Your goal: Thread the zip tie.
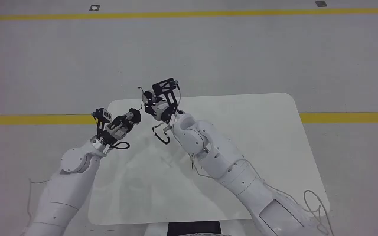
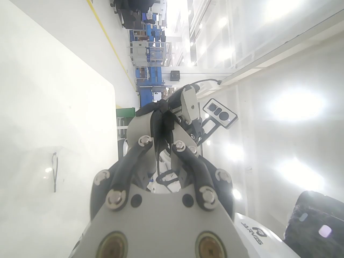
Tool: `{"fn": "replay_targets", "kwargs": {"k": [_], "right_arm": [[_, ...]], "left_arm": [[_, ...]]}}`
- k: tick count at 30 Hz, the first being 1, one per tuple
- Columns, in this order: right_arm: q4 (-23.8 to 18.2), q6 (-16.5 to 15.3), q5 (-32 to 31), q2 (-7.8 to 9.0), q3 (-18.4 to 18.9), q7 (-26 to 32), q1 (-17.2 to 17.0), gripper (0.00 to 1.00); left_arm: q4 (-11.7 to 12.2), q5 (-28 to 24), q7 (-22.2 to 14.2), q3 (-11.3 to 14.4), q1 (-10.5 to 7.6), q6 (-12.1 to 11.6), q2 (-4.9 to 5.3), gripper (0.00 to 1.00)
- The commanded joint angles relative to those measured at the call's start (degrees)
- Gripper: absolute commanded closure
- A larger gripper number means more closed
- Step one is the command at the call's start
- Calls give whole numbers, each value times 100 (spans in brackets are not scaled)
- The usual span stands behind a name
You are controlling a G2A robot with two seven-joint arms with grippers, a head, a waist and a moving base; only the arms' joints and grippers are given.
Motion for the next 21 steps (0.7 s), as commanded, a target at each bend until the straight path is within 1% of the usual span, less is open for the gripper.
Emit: {"fn": "replay_targets", "kwargs": {"k": [1,9,21], "right_arm": [[-4,-8,-2,-6,8,-6,-7,100],[-14,-31,-25,-22,41,19,-28,100],[-150,-106,-36,-16,156,116,-113,100]], "left_arm": [[0,0,0,0,0,0,0,100],[0,0,0,0,0,0,0,100],[0,0,0,0,0,0,0,100]]}}
